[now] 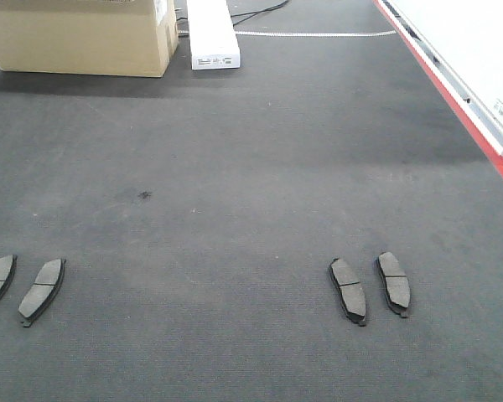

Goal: Move and align brake pads A on conveyor

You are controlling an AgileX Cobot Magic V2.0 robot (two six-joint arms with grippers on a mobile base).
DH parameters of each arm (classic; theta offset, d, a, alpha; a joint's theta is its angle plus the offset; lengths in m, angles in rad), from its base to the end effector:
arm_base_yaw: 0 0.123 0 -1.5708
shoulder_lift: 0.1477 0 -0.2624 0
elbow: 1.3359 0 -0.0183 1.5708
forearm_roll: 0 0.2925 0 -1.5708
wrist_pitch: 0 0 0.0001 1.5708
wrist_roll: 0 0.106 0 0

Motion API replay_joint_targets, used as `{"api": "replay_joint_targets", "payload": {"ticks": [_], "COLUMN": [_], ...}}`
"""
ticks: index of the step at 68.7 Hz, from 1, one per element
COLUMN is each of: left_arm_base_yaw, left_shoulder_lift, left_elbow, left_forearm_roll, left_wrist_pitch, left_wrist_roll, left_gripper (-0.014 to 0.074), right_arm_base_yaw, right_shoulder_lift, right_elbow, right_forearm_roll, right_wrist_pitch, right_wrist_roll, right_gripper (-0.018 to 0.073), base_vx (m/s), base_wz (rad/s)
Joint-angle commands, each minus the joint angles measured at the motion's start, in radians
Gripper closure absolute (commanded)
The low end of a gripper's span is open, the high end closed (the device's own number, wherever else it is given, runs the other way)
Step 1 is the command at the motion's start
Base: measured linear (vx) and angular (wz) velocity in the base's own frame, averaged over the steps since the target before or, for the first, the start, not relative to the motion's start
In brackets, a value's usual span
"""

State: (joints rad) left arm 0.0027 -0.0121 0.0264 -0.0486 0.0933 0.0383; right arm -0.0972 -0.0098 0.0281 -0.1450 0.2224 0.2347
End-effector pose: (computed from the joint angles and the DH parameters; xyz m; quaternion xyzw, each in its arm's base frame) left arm 0.1364 -0.0001 0.1958 -0.0030 0.7142 -0.0042 0.6999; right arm 0.1344 -0.0165 0.1814 0.0824 0.7540 -0.0134 0.6516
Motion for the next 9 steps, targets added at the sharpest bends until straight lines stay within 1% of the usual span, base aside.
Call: {"api": "replay_joint_targets", "payload": {"ticks": [1, 9], "left_arm_base_yaw": [0.000, 0.000], "left_shoulder_lift": [-0.015, -0.015], "left_elbow": [0.018, 0.018], "left_forearm_roll": [-0.007, -0.007], "left_wrist_pitch": [-0.080, -0.080], "left_wrist_roll": [-0.001, -0.001], "left_gripper": [0.0602, 0.0602], "right_arm_base_yaw": [-0.001, -0.001], "right_shoulder_lift": [-0.014, -0.014], "right_elbow": [0.012, 0.012], "right_forearm_roll": [-0.011, -0.011], "right_wrist_pitch": [-0.073, -0.073], "right_wrist_roll": [-0.005, -0.005], "right_gripper": [0.0566, 0.0566], "base_vx": [0.00, 0.00], "base_wz": [0.00, 0.00]}}
